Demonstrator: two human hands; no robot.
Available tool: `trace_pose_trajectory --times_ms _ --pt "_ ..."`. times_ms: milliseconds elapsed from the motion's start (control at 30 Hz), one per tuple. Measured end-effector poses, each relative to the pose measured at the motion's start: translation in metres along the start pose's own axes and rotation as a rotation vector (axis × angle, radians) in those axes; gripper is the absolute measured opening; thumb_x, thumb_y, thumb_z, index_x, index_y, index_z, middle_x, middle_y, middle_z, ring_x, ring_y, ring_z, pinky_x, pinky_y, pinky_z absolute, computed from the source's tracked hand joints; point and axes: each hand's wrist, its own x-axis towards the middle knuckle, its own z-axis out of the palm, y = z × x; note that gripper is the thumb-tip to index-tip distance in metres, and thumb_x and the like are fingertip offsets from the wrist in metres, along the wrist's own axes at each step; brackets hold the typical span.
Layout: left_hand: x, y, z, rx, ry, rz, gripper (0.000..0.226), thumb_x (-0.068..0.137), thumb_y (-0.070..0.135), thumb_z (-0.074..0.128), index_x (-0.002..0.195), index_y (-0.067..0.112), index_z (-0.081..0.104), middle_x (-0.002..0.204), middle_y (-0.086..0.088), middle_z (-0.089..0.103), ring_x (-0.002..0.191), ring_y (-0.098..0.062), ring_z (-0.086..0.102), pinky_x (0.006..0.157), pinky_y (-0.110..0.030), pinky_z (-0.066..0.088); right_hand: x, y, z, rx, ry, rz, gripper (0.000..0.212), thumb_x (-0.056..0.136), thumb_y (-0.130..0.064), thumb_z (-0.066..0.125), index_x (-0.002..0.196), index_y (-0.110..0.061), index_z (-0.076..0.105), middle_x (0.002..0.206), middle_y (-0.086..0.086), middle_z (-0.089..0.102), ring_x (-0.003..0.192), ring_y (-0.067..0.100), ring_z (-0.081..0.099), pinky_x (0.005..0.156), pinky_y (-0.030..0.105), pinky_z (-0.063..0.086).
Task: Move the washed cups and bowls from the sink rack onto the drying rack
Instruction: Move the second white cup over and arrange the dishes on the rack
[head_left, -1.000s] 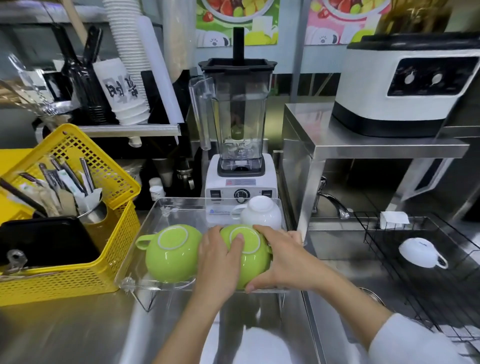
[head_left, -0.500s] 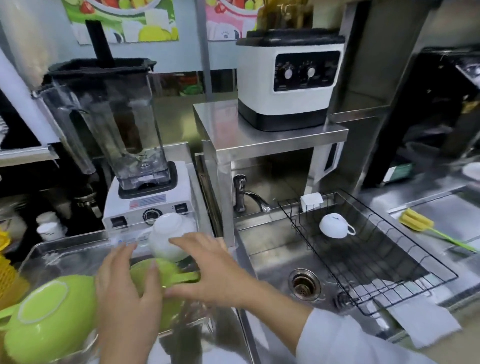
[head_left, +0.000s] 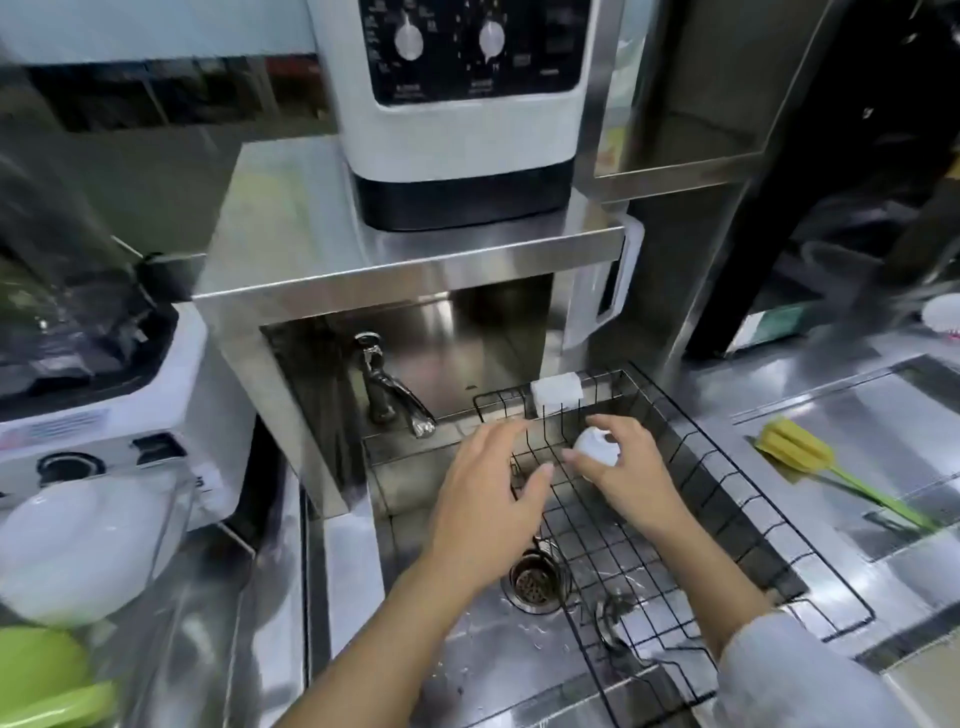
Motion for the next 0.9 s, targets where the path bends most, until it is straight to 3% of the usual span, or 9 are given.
trace_pose_trajectory --times_ms 100,200,367,467,533,600,667,767,900 --pt "0.048 -0.001 0.059 0.015 -0.16 -0.079 0.044 0.091 0.029 0.05 0.133 0.018 0.043 0.142 0.002 0.042 0.134 -0.015 0.034 0.103 -0.023 0.026 0.034 0.056 -0.011 -0.071 -0.061 0.12 0.063 0.067 -0.039 0.075 0.119 -0.011 0.055 0.123 0.015 0.052 0.116 0.03 0.047 0.1 0.048 0.041" --pt "0.084 -0.011 0.109 0.023 -0.279 -0.142 0.049 0.089 0.021 0.05 0.136 0.012 0.038 0.145 -0.005 0.04 0.134 -0.021 0.035 0.106 -0.026 0.027 0.07 0.125 0.001 -0.204 -0.171 0.164 0.082 0.049 -0.066 0.069 0.112 -0.016 0.056 0.11 0.014 0.062 0.102 0.032 0.058 0.086 0.047 0.05" --pt "0.113 -0.027 0.156 -0.256 -0.329 -0.442 0.063 0.089 0.028 0.055 0.144 0.014 0.027 0.15 -0.004 0.032 0.136 -0.021 0.034 0.113 -0.034 0.027 0.086 0.153 0.007 -0.171 -0.237 0.183 0.109 0.042 -0.062 0.074 0.132 -0.015 0.036 0.132 0.013 0.052 0.121 0.033 0.049 0.097 0.052 0.044" --pt "0.108 -0.033 0.171 -0.4 -0.346 -0.567 0.057 0.088 0.021 0.057 0.139 0.019 0.033 0.142 -0.002 0.041 0.128 -0.02 0.041 0.103 -0.024 0.037 0.081 0.14 0.005 -0.175 -0.25 0.163 0.1 0.049 -0.045 0.077 0.134 -0.017 0.033 0.132 0.008 0.052 0.121 0.029 0.048 0.098 0.049 0.042" --pt "0.104 -0.033 0.177 -0.429 -0.327 -0.568 0.05 0.084 0.01 0.061 0.129 0.023 0.042 0.124 0.001 0.051 0.111 -0.014 0.048 0.075 -0.001 0.04 0.082 0.138 0.007 -0.22 -0.215 0.164 0.086 0.051 -0.035 0.074 0.127 -0.018 0.038 0.123 0.007 0.058 0.116 0.03 0.052 0.093 0.047 0.044" --pt "0.101 -0.03 0.179 -0.388 -0.291 -0.568 0.045 0.081 0.004 0.063 0.118 0.023 0.046 0.104 0.006 0.051 0.097 -0.01 0.047 0.054 0.005 0.035 0.082 0.137 0.009 -0.29 -0.206 0.166 0.075 0.057 -0.026 0.074 0.123 -0.016 0.041 0.121 0.008 0.058 0.116 0.032 0.05 0.091 0.044 0.041" --pt "0.101 -0.028 0.179 -0.348 -0.26 -0.606 0.032 0.079 0.01 0.066 0.106 0.019 0.05 0.104 0.002 0.057 0.094 -0.015 0.052 0.059 -0.005 0.041 0.08 0.134 0.007 -0.307 -0.231 0.145 0.065 0.058 -0.027 0.074 0.115 -0.018 0.045 0.114 0.006 0.06 0.112 0.031 0.051 0.087 0.042 0.037" --pt "0.097 -0.026 0.171 -0.256 -0.189 -0.631 0.039 0.08 0.022 0.064 0.113 0.007 0.051 0.118 -0.012 0.059 0.1 -0.023 0.056 0.076 -0.027 0.041 0.07 0.122 -0.001 -0.229 -0.242 0.094 0.056 0.055 -0.038 0.072 0.105 -0.026 0.051 0.101 -0.001 0.064 0.103 0.026 0.055 0.082 0.039 0.034" --pt "0.091 -0.011 0.138 -0.122 -0.084 -0.442 0.033 0.081 0.03 0.064 0.105 0.01 0.053 0.107 -0.009 0.057 0.104 -0.028 0.054 0.079 -0.029 0.038 0.058 0.086 -0.019 -0.102 -0.2 0.012 0.069 0.044 -0.056 0.063 0.107 -0.031 0.052 0.099 -0.004 0.063 0.099 0.021 0.052 0.081 0.034 0.029"
